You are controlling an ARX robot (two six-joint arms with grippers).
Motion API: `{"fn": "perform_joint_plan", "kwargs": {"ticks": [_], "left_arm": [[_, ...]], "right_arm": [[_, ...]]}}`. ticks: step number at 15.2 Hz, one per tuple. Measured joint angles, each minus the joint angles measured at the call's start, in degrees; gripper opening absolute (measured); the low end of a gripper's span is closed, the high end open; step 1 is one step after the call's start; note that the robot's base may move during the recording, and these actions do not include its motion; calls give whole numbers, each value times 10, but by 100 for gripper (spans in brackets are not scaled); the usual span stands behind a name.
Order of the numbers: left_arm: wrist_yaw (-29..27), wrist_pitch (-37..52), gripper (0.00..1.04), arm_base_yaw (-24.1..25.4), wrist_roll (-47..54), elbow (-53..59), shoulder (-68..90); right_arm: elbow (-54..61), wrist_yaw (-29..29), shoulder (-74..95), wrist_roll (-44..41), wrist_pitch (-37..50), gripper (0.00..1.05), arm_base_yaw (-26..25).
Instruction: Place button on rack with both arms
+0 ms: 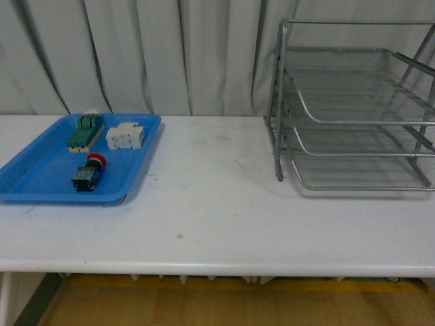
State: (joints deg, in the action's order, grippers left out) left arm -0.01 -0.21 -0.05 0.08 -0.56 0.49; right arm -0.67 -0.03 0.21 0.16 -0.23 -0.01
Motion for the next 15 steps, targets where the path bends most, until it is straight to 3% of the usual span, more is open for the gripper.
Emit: {"fn": "perform_joint_plan", "kwargs": {"ticks": [15], "left_arm": [[0,0,98,0,0,0,0]], "right_arm": [[0,0,0,0,0,98,0]]}}
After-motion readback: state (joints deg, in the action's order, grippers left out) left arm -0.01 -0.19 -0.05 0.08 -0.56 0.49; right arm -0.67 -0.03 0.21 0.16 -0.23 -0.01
